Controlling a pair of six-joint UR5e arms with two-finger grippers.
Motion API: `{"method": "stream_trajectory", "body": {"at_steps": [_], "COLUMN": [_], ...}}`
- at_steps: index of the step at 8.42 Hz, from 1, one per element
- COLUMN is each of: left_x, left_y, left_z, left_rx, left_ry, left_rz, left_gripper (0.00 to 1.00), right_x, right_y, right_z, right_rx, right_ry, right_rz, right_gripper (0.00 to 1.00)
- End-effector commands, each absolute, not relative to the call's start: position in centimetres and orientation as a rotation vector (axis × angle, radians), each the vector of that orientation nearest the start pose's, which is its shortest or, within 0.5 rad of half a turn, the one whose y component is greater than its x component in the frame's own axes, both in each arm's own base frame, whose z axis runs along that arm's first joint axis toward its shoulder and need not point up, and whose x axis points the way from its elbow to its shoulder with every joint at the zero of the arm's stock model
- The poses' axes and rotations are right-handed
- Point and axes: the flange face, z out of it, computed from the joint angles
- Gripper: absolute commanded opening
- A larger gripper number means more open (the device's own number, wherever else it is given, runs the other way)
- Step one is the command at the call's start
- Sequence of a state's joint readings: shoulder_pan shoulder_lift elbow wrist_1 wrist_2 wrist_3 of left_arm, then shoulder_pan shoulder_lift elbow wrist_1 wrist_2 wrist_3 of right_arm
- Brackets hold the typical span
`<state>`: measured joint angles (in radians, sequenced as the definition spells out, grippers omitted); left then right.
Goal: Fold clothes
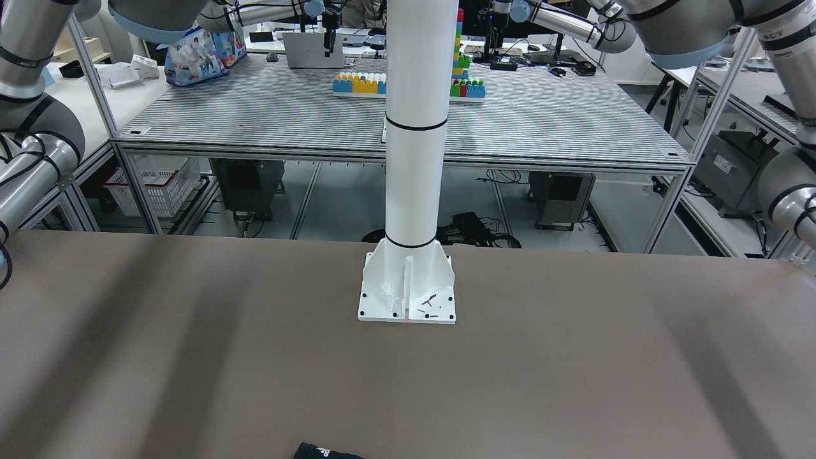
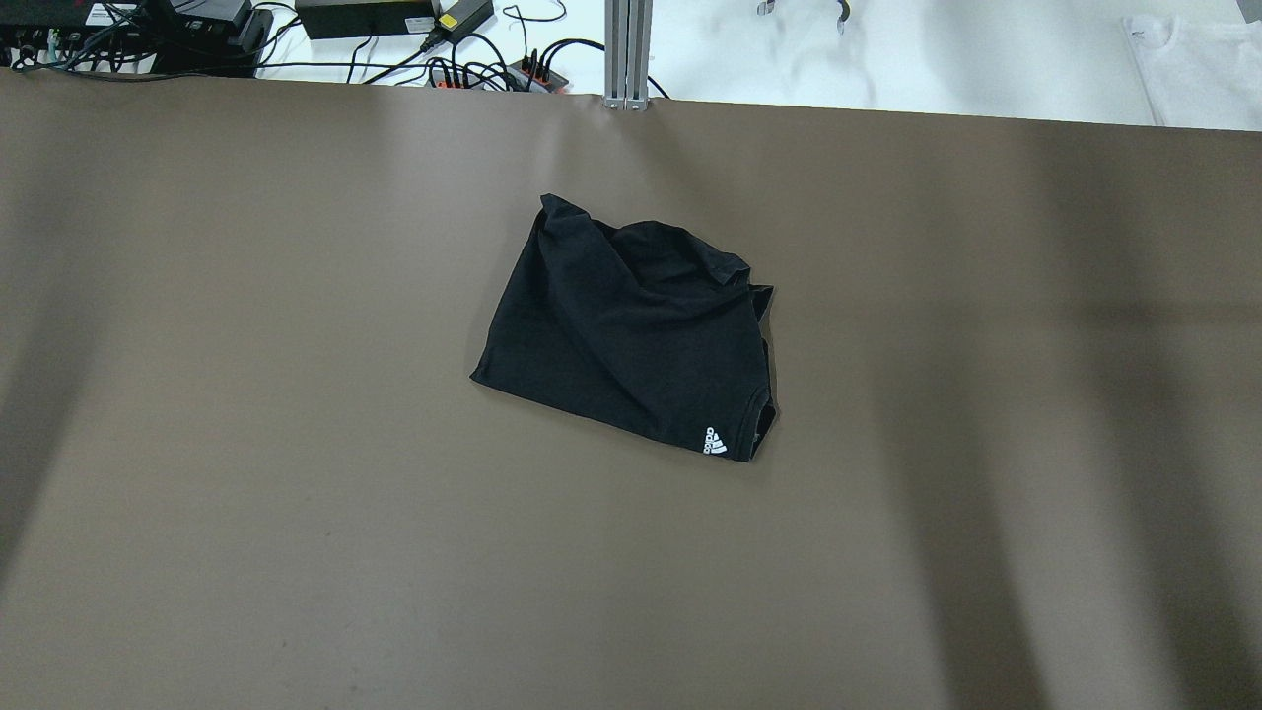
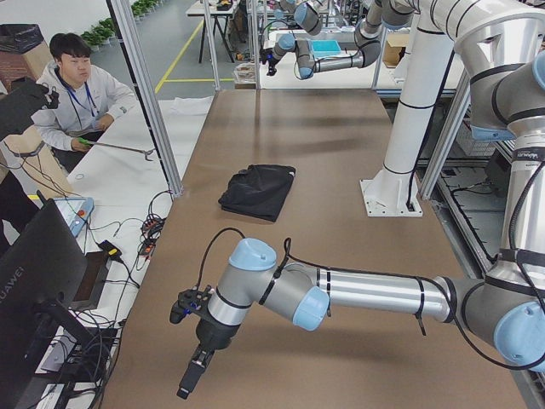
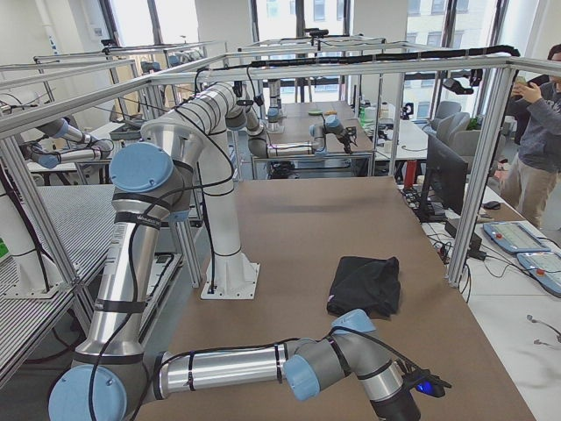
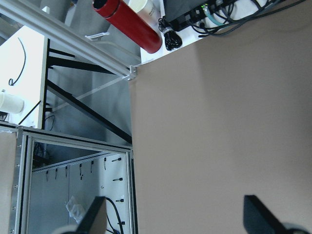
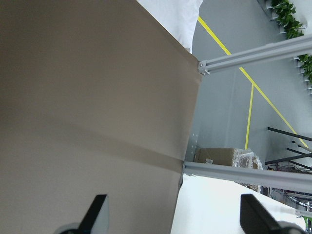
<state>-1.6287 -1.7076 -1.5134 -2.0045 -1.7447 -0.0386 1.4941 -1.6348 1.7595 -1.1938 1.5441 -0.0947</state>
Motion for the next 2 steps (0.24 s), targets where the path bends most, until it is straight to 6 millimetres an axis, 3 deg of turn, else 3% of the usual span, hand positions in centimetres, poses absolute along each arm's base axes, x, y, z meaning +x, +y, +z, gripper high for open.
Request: {"method": "stream_trajectory", "body": {"at_steps": [1, 2], "left_x": [-15.74, -15.73], "left_y": [-56.85, -56.94], "left_z": [59.91, 59.52], "left_rx": [0.515, 0.527], "left_ry": [0.128, 0.122], "left_rz": [-0.067, -0.038], "left_gripper": [1.00, 1.00], "right_x": [12.49, 12.57], "right_y": [-49.17, -49.07], "right_z": [57.25, 57.37], "right_rx": [0.488, 0.483], "right_ry": [0.050, 0.050], "right_rz": [-0.124, -0.122], "right_gripper": [0.95, 0.95]}}
